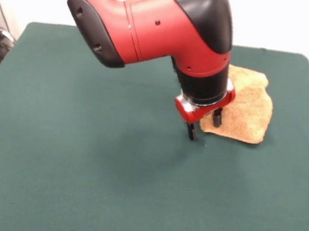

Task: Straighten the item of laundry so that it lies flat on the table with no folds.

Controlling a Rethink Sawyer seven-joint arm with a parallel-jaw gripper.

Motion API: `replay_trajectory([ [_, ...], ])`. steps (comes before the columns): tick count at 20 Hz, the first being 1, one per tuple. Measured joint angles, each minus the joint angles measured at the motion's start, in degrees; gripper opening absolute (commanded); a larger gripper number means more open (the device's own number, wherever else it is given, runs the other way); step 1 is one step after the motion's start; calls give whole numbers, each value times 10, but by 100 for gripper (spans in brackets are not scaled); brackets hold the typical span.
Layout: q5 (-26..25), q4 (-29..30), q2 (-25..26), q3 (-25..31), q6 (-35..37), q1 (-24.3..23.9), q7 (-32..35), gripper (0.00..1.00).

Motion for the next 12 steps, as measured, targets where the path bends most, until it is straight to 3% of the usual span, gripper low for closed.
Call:
replay_trajectory([
  [12,-6,-8,-2,-6,1,12,0,100],
])
